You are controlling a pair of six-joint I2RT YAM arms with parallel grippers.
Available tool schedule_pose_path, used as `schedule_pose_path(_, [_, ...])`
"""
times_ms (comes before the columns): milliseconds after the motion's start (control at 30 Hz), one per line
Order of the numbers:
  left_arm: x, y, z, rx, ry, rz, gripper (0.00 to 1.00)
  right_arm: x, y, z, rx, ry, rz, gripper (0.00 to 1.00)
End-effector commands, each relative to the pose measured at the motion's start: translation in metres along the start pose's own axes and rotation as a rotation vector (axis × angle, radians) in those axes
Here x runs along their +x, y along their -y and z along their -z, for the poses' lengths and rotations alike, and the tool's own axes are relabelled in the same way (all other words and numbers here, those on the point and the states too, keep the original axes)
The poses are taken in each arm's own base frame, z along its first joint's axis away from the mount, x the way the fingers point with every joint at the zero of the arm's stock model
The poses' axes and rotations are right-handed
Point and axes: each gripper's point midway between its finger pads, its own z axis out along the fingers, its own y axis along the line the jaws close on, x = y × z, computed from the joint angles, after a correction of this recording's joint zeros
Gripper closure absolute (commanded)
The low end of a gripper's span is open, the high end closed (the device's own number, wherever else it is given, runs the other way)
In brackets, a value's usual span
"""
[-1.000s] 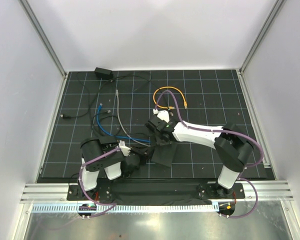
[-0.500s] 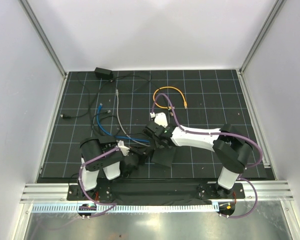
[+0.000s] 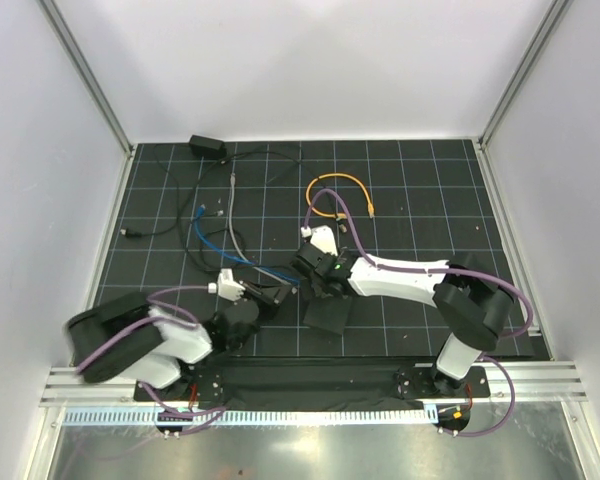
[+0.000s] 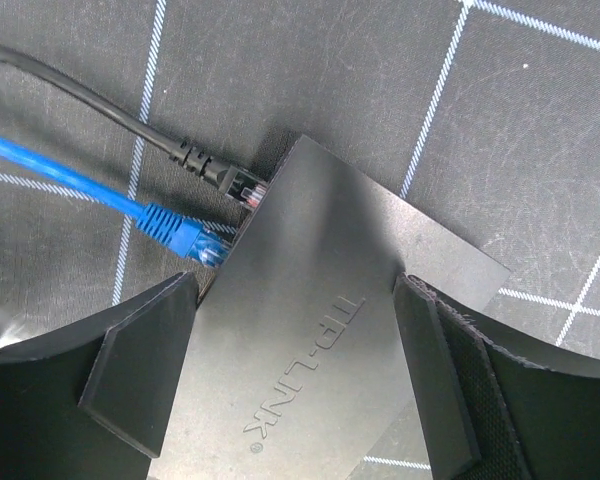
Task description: Pull the plug from the switch port
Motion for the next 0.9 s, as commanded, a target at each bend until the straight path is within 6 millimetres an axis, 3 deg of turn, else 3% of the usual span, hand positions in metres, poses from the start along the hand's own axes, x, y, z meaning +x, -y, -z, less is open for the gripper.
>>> schedule_pose_path(0, [-0.006,0.011,0.008,-0.055,0.003,-0.231,1.0,0.035,0.003,0.003,-0.027,-0.148,0.024,0.12])
schedule_pose_path(33, [-0.014,0.036,0.014,-0.03,0.026,-0.244,1.0,0.028,0.002,0.01,-0.045,-0.134,0.011,0.11])
schedule_pose_path(67, [-0.022,0.044,0.016,-0.085,0.034,-0.386,1.0,0.025,0.0,0.014,-0.058,-0.127,0.005,0.11])
schedule_pose_path(133, [-0.031,0.074,0.024,-0.033,0.03,-0.412,1.0,0.012,0.0,0.027,-0.086,-0.098,-0.023,0.11])
schedule_pose_path(333, [-0.065,0.101,0.024,-0.049,0.082,-0.473,1.0,-0.017,0.008,0.064,-0.114,-0.021,-0.07,0.1])
schedule_pose_path(467, [-0.08,0.106,0.013,-0.075,0.081,-0.463,1.0,-0.028,0.022,0.077,-0.108,0.018,-0.095,0.09])
schedule_pose_path(500, [-0.08,0.12,0.01,-0.034,0.075,-0.472,1.0,-0.027,0.026,0.078,-0.099,0.013,-0.097,0.09])
schedule_pose_path(567, [-0.093,0.119,-0.004,-0.075,0.087,-0.486,1.0,-0.027,0.032,0.082,-0.091,0.019,-0.103,0.09])
schedule_pose_path(600, [-0.088,0.142,-0.01,-0.015,0.04,-0.498,1.0,-0.026,0.034,0.084,-0.089,0.021,-0.106,0.09])
schedule_pose_path(633, [-0.101,0.146,-0.02,-0.019,0.047,-0.486,1.0,-0.026,0.036,0.086,-0.087,0.024,-0.112,0.09])
schedule_pose_path(667, [-0.101,0.155,-0.026,-0.003,0.021,-0.486,1.0,-0.028,0.038,0.09,-0.095,0.035,-0.121,0.09])
schedule_pose_path(700, [-0.092,0.146,-0.042,-0.025,-0.048,-0.504,1.0,-0.027,0.04,0.092,-0.094,0.039,-0.122,0.09])
schedule_pose_path(733, [-0.1,0.167,-0.051,0.003,-0.044,-0.496,1.0,-0.027,0.041,0.093,-0.093,0.039,-0.125,0.09])
schedule_pose_path(800, [-0.094,0.16,-0.073,-0.014,-0.099,-0.49,1.0,-0.029,0.046,0.098,-0.088,0.049,-0.132,0.09])
schedule_pose_path(833, [-0.097,0.174,-0.081,0.005,-0.096,-0.473,1.0,-0.029,0.047,0.099,-0.085,0.051,-0.136,0.09])
schedule_pose_path(867, [-0.101,0.172,-0.088,-0.005,-0.097,-0.458,1.0,-0.029,0.05,0.101,-0.077,0.051,-0.134,0.09])
